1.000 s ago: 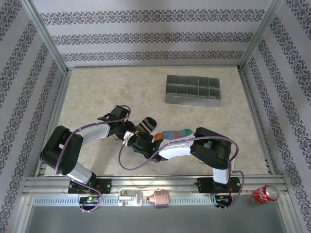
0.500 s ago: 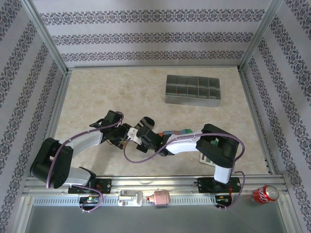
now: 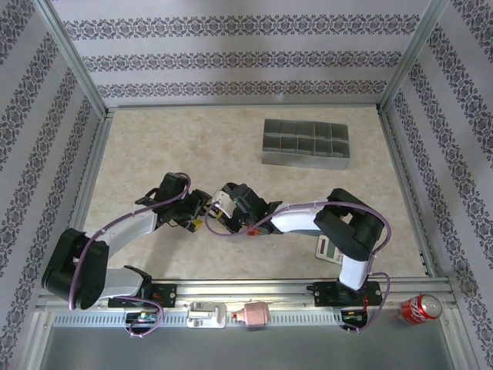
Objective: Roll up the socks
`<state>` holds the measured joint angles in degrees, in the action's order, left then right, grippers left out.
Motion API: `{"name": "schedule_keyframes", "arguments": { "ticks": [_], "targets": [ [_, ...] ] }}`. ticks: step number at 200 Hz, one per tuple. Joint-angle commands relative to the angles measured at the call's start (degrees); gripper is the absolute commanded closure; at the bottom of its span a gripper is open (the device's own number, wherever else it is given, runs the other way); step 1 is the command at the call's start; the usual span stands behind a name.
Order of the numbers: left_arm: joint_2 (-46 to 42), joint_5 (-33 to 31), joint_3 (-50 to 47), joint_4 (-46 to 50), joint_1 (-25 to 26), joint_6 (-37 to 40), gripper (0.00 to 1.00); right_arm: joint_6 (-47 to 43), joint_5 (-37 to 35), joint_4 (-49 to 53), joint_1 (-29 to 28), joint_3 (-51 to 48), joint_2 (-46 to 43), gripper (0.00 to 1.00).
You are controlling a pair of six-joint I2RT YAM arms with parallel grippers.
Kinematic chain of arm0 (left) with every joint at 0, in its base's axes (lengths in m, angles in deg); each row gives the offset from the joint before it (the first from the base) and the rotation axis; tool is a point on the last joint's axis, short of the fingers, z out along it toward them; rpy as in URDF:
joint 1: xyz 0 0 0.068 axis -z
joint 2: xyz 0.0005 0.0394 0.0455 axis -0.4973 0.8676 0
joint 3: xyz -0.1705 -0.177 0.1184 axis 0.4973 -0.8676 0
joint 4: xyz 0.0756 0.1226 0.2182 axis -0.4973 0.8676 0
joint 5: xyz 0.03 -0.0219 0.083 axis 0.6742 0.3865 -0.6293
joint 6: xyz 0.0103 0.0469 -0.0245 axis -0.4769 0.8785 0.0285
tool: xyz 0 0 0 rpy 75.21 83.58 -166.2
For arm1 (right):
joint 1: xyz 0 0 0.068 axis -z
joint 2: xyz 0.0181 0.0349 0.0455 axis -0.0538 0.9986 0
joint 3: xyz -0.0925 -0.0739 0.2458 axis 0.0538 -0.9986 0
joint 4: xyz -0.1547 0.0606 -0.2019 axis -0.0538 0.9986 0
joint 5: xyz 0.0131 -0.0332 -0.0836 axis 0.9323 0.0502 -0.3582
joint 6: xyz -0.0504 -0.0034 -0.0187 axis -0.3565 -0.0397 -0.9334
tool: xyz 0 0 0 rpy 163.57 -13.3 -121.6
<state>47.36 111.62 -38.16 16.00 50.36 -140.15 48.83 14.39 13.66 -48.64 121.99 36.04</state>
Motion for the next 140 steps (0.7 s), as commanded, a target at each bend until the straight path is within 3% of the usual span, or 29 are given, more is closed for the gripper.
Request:
{"name": "schedule_keyframes", "arguments": {
  "ticks": [1,66,140],
  "targets": [
    [-1.4,-0.3,0.1,-0.3,-0.5,0.7,0.24,3.8,6.9,16.0,3.6,-1.8,6.1,1.0],
    [2.7,2.2,1.4,-5.5,-0.3,2.0,0.25,6.8,18.1,18.6,9.8,1.1,9.7,1.0],
    [16.6,3.5,6.8,-11.2,0.6,4.9,0.34,9.5,28.9,22.0,16.5,5.4,14.2,1.0]
  ]
}}
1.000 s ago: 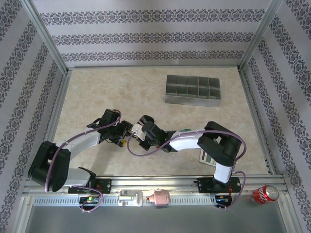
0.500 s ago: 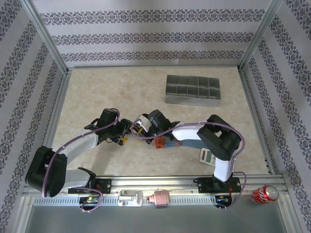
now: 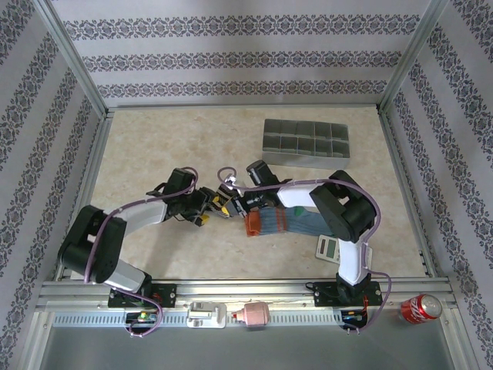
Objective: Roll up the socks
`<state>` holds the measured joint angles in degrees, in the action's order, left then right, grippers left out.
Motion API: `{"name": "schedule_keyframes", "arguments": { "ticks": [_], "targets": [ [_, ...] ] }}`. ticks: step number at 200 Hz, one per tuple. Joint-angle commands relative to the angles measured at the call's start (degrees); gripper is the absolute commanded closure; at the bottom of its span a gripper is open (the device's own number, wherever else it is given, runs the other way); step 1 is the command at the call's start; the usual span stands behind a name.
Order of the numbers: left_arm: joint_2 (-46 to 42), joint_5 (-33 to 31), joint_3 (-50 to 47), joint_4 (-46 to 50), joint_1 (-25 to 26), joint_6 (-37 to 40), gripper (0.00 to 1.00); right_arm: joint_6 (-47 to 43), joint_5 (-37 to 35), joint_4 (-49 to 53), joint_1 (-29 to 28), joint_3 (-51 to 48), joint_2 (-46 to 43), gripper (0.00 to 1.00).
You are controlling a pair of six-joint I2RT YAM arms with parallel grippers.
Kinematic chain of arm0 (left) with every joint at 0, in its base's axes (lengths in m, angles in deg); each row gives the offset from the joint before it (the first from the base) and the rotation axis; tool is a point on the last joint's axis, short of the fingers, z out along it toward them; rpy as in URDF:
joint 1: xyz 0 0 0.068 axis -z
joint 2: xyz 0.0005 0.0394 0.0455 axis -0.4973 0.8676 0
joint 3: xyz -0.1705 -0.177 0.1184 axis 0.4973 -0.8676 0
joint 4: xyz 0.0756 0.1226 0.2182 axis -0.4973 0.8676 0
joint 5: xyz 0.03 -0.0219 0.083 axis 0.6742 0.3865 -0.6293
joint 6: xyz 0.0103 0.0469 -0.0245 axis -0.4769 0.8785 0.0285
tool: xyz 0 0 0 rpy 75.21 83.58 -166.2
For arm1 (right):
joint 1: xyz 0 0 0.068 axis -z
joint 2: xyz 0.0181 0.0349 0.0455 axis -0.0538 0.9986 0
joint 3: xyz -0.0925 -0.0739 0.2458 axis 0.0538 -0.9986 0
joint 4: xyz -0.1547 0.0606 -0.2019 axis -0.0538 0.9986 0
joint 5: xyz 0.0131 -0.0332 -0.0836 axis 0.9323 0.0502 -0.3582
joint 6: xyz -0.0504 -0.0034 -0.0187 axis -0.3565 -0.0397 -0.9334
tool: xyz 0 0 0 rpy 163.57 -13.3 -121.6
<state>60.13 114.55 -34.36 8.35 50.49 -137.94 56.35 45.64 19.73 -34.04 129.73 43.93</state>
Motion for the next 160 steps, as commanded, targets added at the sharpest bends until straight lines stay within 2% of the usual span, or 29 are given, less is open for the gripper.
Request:
{"name": "schedule_keyframes", "arguments": {
  "ticks": [1,16,39,57,77,82,102,128,142,160],
  "targets": [
    [4.0,0.5,3.2,-3.5,0.5,2.7,0.34,2.0,-2.3,16.0,1.9,-2.2,6.4,1.0],
    [6.7,0.3,4.6,-3.8,0.7,3.4,0.38,1.7,-2.4,16.5,2.1,-1.5,6.8,1.0],
    [9.8,-0.8,6.1,0.5,1.1,4.7,0.51,1.7,-2.9,17.4,2.2,0.1,7.5,1.0],
    [11.2,-1.1,5.3,4.0,1.1,4.8,0.68,1.3,-4.2,18.6,1.8,1.7,7.9,1.0],
    [11.5,-0.8,2.8,6.8,1.2,4.2,0.93,-0.8,-6.2,19.3,0.8,2.7,6.7,1.0],
    [11.4,-0.5,2.1,7.7,1.1,4.2,1.0,-1.5,-6.9,18.6,0.2,2.3,5.7,0.97],
    [9.1,0.1,-1.4,10.3,1.1,3.7,1.0,-4.4,-12.0,13.4,-2.1,-2.3,-1.5,0.79],
    [1.4,-1.7,-4.6,18.4,1.3,2.4,1.0,-8.6,-24.6,1.8,-6.7,-13.1,-15.5,0.54],
    [-3.2,-3.4,-5.7,21.7,1.5,0.8,1.0,-10.3,-29.9,-1.6,-9.9,-17.3,-21.3,0.45],
    [-4.6,-3.1,-5.8,23.0,1.4,-0.4,1.0,-10.6,-34.7,-0.7,-14.4,-18.8,-24.1,0.42]
  ]
}}
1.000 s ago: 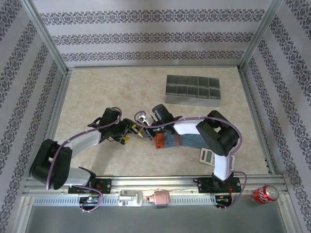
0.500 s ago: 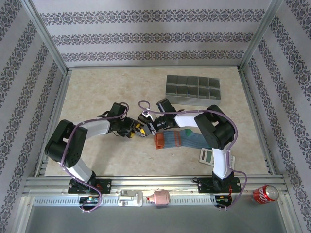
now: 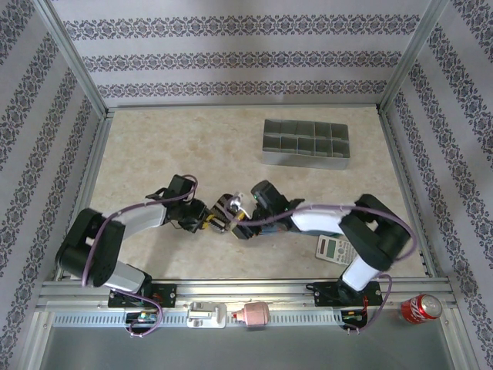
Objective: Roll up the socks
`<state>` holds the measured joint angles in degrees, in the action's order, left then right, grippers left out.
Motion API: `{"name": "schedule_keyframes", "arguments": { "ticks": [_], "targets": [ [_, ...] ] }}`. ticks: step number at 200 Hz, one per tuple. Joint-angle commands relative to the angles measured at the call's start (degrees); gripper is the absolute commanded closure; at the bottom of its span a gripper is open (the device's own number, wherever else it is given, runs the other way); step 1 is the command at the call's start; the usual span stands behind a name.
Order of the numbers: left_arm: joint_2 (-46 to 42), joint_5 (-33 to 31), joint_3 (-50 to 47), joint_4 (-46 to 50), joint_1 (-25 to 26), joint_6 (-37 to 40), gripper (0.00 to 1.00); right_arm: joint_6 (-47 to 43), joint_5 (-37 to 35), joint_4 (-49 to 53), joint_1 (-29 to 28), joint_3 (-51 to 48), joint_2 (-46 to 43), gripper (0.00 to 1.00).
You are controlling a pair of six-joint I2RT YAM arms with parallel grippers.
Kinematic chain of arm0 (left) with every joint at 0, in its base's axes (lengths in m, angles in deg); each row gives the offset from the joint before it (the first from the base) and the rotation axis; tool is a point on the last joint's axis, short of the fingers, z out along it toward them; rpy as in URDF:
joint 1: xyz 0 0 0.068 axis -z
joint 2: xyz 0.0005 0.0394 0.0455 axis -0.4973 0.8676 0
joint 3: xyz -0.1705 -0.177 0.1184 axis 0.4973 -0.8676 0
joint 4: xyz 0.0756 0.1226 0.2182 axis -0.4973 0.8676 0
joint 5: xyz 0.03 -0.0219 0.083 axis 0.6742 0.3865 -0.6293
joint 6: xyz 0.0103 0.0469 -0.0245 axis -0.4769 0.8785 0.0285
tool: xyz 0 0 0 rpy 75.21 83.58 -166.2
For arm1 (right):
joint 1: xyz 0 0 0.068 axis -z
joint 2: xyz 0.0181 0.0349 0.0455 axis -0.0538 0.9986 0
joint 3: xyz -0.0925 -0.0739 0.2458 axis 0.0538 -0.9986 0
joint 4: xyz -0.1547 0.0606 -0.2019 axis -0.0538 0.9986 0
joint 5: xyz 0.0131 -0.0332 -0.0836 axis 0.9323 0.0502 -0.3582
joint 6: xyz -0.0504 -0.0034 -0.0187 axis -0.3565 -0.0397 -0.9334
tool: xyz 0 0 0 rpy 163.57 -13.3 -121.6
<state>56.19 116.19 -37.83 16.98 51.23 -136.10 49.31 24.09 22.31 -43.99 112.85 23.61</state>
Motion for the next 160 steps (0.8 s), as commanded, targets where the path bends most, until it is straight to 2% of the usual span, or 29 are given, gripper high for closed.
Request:
{"name": "schedule_keyframes", "arguments": {
  "ticks": [1,29,65,136,147,160],
  "targets": [
    [-0.6,-4.7,-2.3,14.4,0.7,-2.3,1.0,-3.6,-13.6,-3.1,-4.9,-1.9,-3.9,0.42],
    [1.7,-5.1,0.1,16.5,0.8,-1.7,1.0,-3.6,-25.8,-4.2,-13.9,-1.0,-3.0,0.39],
    [4.9,-4.8,2.8,17.3,0.9,-0.5,1.0,-5.4,-35.2,-4.1,-18.6,5.4,3.0,0.38],
    [5.6,-4.4,3.8,17.0,0.9,0.1,1.0,-8.8,-38.1,-0.3,-19.1,13.1,13.0,0.4],
    [5.4,-4.4,3.7,17.0,0.9,0.2,1.0,-8.7,-38.0,0.4,-18.8,13.7,13.7,0.44],
    [5.1,-4.3,3.5,16.9,0.8,0.2,1.0,-8.6,-37.3,1.4,-18.4,14.6,14.4,0.59]
  ]
}}
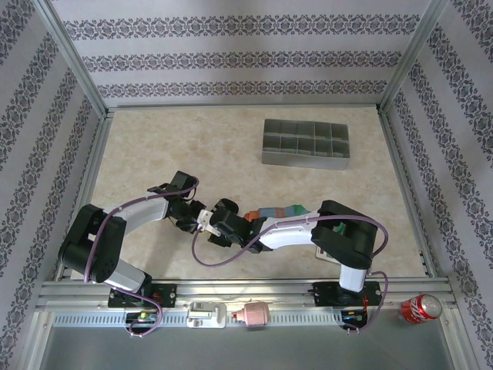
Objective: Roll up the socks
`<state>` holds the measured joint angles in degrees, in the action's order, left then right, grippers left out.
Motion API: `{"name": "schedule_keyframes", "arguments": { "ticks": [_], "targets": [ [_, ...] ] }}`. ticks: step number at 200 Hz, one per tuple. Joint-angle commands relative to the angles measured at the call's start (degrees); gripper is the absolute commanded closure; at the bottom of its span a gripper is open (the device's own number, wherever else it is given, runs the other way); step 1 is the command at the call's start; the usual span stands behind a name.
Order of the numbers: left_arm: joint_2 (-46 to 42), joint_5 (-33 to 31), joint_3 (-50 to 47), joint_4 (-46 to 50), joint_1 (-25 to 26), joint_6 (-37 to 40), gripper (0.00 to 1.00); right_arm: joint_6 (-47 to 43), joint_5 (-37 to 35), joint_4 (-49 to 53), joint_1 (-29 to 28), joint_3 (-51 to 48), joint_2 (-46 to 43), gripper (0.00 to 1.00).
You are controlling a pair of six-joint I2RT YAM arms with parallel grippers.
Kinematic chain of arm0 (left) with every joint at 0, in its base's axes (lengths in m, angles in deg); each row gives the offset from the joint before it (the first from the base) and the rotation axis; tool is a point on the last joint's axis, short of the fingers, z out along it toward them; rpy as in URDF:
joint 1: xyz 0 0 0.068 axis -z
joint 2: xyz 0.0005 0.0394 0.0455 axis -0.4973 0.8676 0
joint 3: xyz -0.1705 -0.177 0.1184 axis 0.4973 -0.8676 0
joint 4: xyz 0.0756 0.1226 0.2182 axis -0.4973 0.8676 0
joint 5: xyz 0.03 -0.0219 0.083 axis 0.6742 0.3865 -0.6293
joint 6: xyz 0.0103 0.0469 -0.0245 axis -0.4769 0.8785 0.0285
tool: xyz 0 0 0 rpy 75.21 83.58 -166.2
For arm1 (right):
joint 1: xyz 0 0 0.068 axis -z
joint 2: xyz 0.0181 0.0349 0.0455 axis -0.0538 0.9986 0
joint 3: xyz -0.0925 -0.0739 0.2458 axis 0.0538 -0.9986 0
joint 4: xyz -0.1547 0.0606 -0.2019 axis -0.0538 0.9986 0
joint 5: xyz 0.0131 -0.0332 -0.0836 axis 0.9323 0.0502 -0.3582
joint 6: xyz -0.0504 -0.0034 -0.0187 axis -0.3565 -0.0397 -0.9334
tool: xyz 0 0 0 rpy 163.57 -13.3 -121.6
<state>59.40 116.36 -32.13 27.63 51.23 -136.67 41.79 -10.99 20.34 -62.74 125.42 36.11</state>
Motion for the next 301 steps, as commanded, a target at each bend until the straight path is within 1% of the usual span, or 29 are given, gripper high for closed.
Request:
{"name": "schedule_keyframes", "arguments": {
  "ticks": [1,15,29,45,50,69,85,91,104,121,140,167,210,234,263,279,301],
  "targets": [
    [1.8,-4.6,-2.2,6.3,0.8,0.8,1.0,-1.0,-2.2,3.5,0.4,2.1,1.9,0.6],
    [1.3,-4.7,-2.1,6.1,0.9,0.8,1.0,-0.2,-1.9,5.0,0.7,3.0,2.6,0.76],
    [0.6,-4.6,-2.0,5.8,0.9,0.8,0.91,1.3,-1.6,7.3,1.0,3.9,3.5,0.89],
    [-0.5,-4.5,-1.7,5.5,0.8,0.6,0.81,3.2,-0.2,9.4,1.5,3.8,4.2,0.97],
    [-0.9,-4.5,-1.5,5.4,0.8,0.6,0.76,3.6,0.4,10.0,1.6,3.7,4.3,1.0],
    [-2.6,-4.5,-0.9,5.0,0.1,0.6,0.51,5.4,4.0,10.4,2.4,1.9,4.1,1.0],
    [-4.6,-4.5,-0.3,4.8,-2.2,1.1,0.31,6.9,8.7,10.3,3.7,0.1,4.0,1.0],
    [-5.4,-4.6,-0.1,4.5,-3.2,1.3,0.27,7.6,10.4,10.0,4.3,-0.6,3.9,1.0],
    [-6.6,-3.5,-0.1,1.8,-5.3,1.1,0.23,8.8,15.3,9.1,6.0,-2.1,4.0,1.0],
    [-6.7,-1.9,0.7,0.6,-7.1,1.5,0.22,10.5,20.5,8.5,8.3,-3.4,4.3,1.0],
    [-6.8,-1.2,1.8,0.7,-7.6,2.8,0.22,12.4,25.7,7.5,11.1,-4.7,4.8,1.0],
    [-8.1,0.1,0.7,-1.1,-7.6,3.3,0.25,15.1,33.5,6.3,14.8,-6.3,6.2,1.0],
    [-10.7,1.2,-0.1,-1.8,-5.6,6.2,0.32,19.9,42.2,5.1,19.7,-7.4,9.7,1.0],
    [-11.3,1.4,-1.8,-3.8,-3.3,6.2,0.35,20.8,44.4,6.8,21.1,-6.5,11.5,1.0],
    [-11.3,0.6,-3.9,-6.2,-1.4,4.8,0.43,21.6,44.9,8.2,22.2,-6.3,12.2,1.0],
    [-11.5,-0.2,-4.3,-6.2,-1.0,4.6,0.45,22.3,45.2,8.7,23.0,-6.3,12.7,1.0],
    [-11.8,-1.0,-4.2,-6.5,-0.6,4.8,0.46,23.1,46.1,9.4,23.8,-6.0,13.6,1.0]
  ]
}}
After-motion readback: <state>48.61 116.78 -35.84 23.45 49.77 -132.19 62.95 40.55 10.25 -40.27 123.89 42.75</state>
